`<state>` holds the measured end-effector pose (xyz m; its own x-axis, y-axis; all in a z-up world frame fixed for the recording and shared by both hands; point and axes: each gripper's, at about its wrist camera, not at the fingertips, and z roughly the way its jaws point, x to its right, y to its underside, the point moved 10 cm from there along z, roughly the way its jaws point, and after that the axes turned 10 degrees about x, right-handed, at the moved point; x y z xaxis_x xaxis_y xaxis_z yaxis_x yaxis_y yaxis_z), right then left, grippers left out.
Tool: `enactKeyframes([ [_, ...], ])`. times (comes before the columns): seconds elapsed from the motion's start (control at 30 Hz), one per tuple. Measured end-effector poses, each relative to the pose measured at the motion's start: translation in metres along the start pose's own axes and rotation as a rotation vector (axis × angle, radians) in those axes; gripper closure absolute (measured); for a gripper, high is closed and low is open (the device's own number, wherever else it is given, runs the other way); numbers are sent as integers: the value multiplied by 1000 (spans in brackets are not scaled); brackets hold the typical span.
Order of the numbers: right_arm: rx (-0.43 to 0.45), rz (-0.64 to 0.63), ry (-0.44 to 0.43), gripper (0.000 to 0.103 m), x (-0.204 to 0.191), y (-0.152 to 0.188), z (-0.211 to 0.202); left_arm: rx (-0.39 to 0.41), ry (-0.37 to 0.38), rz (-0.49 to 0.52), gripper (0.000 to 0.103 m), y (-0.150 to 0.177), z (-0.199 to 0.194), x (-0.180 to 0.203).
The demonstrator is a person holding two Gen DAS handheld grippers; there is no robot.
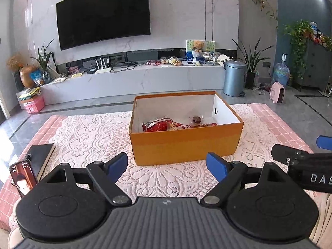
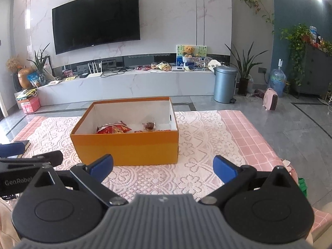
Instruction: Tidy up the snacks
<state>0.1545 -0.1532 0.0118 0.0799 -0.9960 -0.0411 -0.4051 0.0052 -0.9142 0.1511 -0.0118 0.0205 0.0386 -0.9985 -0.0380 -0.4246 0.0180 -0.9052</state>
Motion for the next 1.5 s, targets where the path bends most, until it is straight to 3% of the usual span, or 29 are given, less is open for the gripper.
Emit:
enactKeyframes([
  [1.5,-20,-42,-18,4,-10,9,3,-10,-7,8,3,-1,-6,-7],
])
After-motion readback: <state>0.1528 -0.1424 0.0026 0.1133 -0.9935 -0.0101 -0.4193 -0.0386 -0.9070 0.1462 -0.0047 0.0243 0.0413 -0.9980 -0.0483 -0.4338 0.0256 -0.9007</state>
